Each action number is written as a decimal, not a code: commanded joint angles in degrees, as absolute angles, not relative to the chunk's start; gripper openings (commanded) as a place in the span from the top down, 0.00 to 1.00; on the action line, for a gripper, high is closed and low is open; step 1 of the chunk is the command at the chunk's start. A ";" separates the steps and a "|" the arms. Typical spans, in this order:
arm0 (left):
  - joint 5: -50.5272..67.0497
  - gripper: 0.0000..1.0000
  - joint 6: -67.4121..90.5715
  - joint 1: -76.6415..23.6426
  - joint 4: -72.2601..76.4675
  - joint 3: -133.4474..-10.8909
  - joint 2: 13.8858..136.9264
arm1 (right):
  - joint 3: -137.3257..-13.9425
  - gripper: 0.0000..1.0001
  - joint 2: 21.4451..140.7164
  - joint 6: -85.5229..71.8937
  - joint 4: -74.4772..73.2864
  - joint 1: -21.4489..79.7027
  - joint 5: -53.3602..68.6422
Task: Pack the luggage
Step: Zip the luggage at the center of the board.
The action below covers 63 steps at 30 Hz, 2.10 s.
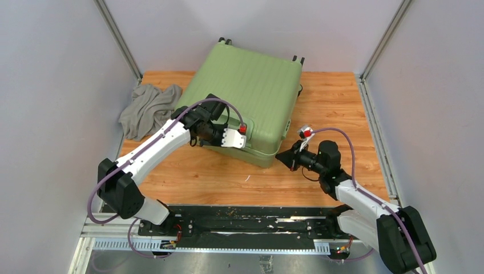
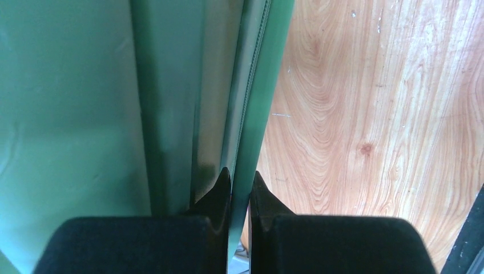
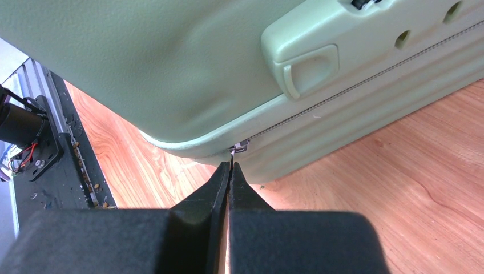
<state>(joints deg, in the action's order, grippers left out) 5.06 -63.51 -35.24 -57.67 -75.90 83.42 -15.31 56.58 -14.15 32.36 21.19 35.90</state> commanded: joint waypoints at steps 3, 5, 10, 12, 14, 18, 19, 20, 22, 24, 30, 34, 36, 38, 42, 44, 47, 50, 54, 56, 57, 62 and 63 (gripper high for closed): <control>8.01 1.00 -56.94 -34.60 -51.29 -81.96 76.70 | -13.82 1.00 55.36 -15.45 35.84 20.81 37.81; 8.17 1.00 -56.34 -34.56 -51.24 -81.72 76.64 | -13.75 1.00 55.31 -15.64 35.75 20.96 38.13; 7.86 1.00 -53.31 -34.61 -47.35 -81.90 75.59 | -12.87 1.00 52.86 -15.91 34.43 21.42 37.36; 7.81 1.00 -51.65 -34.58 -45.14 -81.15 74.77 | -12.52 1.00 50.96 -16.05 33.48 21.89 36.89; 7.25 1.00 -50.31 -34.54 -44.53 -81.02 74.78 | -12.23 1.00 48.36 -15.66 31.81 22.93 35.71; 6.29 1.00 -48.21 -34.63 -43.56 -79.22 74.65 | -11.48 1.00 45.27 -15.17 29.86 24.83 34.35; 6.17 1.00 -47.48 -34.61 -43.34 -78.80 74.75 | -11.43 1.00 44.90 -15.20 29.54 25.10 34.29; 6.18 1.00 -46.81 -34.62 -43.26 -78.51 74.83 | -11.33 1.00 44.65 -15.40 29.39 25.40 34.46; 6.05 1.00 -45.97 -34.98 -43.19 -77.77 74.86 | -11.30 1.00 43.89 -15.90 29.04 26.10 35.12; 5.79 1.00 -44.55 -35.36 -42.19 -76.81 74.72 | -11.17 1.00 42.30 -16.20 28.37 28.52 34.55; 3.05 1.00 -38.52 -37.03 -38.85 -76.41 75.66 | -12.28 1.00 42.53 -16.30 28.37 40.55 30.78; 2.36 1.00 -35.85 -38.89 -38.86 -78.14 76.92 | -14.15 1.00 45.38 -15.94 29.50 46.63 28.15; 3.00 1.00 -34.73 -39.67 -39.06 -78.17 77.50 | -15.85 1.00 46.55 -15.34 29.89 48.47 26.15; 3.35 1.00 -33.92 -40.58 -39.00 -77.93 77.70 | -17.83 1.00 46.86 -14.87 27.78 50.12 23.28; 5.01 1.00 -31.44 -41.51 -39.03 -78.53 78.41 | -19.65 1.00 47.55 -15.34 29.98 53.89 16.00; 5.95 1.00 -29.61 -41.57 -39.55 -79.76 79.01 | -21.96 1.00 48.26 -14.80 27.36 57.40 14.35; 5.86 1.00 -28.99 -41.66 -39.78 -80.96 79.33 | -18.08 1.00 45.02 -16.27 30.06 60.44 11.68; 6.06 1.00 -28.14 -41.66 -39.62 -81.18 79.87 | -18.00 1.00 51.41 -15.77 33.58 64.57 10.07; 7.33 1.00 -25.33 -42.25 -39.64 -81.96 80.64 | -26.19 1.00 61.66 -12.42 34.30 66.90 12.02; 7.41 1.00 -24.48 -42.36 -39.69 -82.28 80.64 | -28.35 1.00 61.97 -11.81 30.90 67.20 10.65; 7.41 1.00 -24.19 -42.36 -39.83 -82.21 80.48 | -27.72 1.00 60.18 -12.10 29.16 67.22 8.08; 7.95 1.00 -22.97 -42.36 -39.82 -81.26 79.56 | -25.15 0.97 54.36 -15.74 24.62 67.02 -4.76; 7.94 1.00 -22.85 -42.36 -39.88 -81.15 79.52 | -24.69 0.94 52.74 -16.76 23.64 66.21 -5.03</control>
<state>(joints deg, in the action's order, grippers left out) -5.41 -34.00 -39.81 -61.08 -77.76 79.50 -22.90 58.08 -12.67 17.58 61.52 -14.33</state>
